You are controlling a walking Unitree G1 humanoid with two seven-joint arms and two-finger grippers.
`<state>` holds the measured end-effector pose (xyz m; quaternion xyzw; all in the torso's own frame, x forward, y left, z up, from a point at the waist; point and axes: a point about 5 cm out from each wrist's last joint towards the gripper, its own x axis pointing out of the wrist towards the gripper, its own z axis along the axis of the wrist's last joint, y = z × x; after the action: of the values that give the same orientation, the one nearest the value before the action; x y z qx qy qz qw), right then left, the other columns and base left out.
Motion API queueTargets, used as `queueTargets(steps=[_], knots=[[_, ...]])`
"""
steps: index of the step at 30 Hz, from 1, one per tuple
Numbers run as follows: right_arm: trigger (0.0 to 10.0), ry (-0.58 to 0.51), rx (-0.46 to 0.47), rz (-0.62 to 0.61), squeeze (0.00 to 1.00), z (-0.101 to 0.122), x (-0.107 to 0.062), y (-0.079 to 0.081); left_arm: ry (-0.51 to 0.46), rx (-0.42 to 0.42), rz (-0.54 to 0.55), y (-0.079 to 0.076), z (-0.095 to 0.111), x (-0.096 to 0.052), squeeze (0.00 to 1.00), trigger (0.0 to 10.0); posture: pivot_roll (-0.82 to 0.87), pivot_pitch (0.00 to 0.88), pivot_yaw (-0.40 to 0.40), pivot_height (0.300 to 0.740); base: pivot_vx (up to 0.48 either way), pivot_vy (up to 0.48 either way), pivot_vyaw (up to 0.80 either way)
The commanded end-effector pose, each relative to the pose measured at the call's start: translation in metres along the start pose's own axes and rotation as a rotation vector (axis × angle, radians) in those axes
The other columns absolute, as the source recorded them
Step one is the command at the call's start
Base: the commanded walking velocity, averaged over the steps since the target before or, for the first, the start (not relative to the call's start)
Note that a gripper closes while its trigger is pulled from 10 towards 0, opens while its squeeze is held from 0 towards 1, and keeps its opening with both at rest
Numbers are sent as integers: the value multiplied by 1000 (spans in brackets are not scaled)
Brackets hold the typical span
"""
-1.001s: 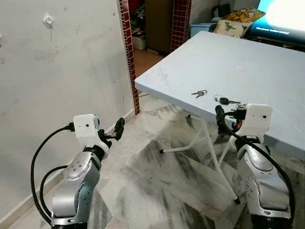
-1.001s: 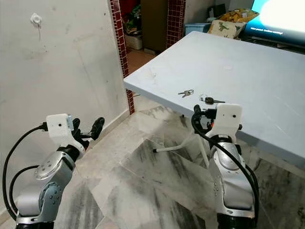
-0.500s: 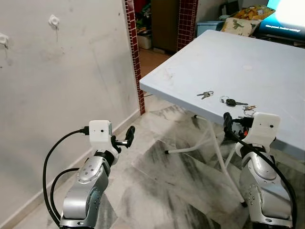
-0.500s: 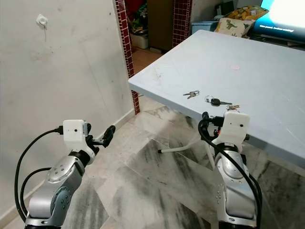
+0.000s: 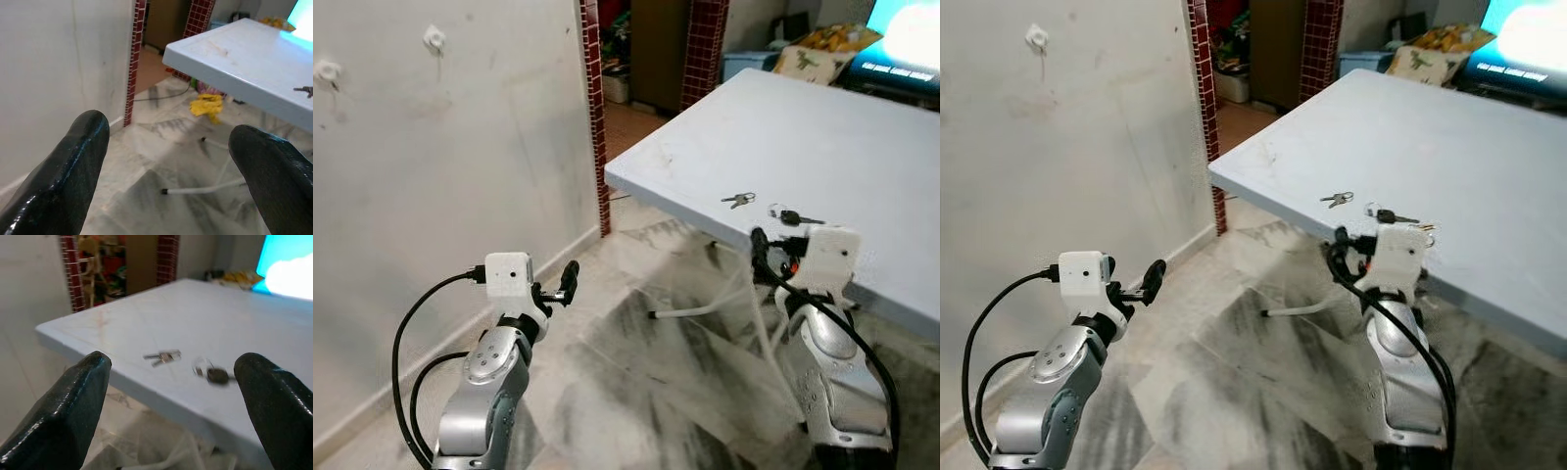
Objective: Hang keys on a hook
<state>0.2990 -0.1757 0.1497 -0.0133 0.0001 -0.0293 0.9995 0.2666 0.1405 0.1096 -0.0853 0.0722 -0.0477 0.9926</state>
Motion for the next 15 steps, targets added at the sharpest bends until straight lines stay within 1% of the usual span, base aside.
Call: queueTargets(steps=[1,2,3,4,5,8,10,11,12,13,15], knots=[[10000,36,-11,40,0,-4,4,5,-6,0,29,2,2,-6,0,10000,60,0,-83,740,0,0,0],[10000,36,-11,40,0,-4,4,5,-6,0,29,2,2,-6,0,10000,60,0,-83,740,0,0,0],[10000,37,-13,65,0,-3,6,9,-2,3,25,2,1,-9,0,10000,76,0,-92,740,0,0,0],[10000,34,-9,90,0,-2,10,15,1,10,21,3,1,-12,0,10000,85,0,-85,740,0,0,0],[10000,28,-9,99,0,-2,12,18,3,15,17,3,-1,-13,0,10000,85,0,-82,740,0,0,0],[10000,21,1,92,0,-4,15,22,12,19,21,5,-7,-16,0,10000,79,0,-52,740,0,0,0],[10000,-7,11,62,0,0,17,20,22,17,37,5,-10,-17,0,10000,70,0,-5,740,0,0,0],[10000,-11,11,58,0,1,18,19,23,19,39,5,-10,-17,0,10000,70,0,-5,740,0,0,0],[10000,-16,5,45,0,1,18,16,24,17,43,5,-11,-15,0,10000,64,0,8,740,0,0,0],[10000,-19,-3,9,0,-1,18,11,27,9,47,5,-11,-12,0,10000,51,0,36,740,0,0,0],[10000,-18,4,-7,0,-2,18,8,31,12,49,5,-12,-10,0,10000,47,0,40,740,0,0,0]])
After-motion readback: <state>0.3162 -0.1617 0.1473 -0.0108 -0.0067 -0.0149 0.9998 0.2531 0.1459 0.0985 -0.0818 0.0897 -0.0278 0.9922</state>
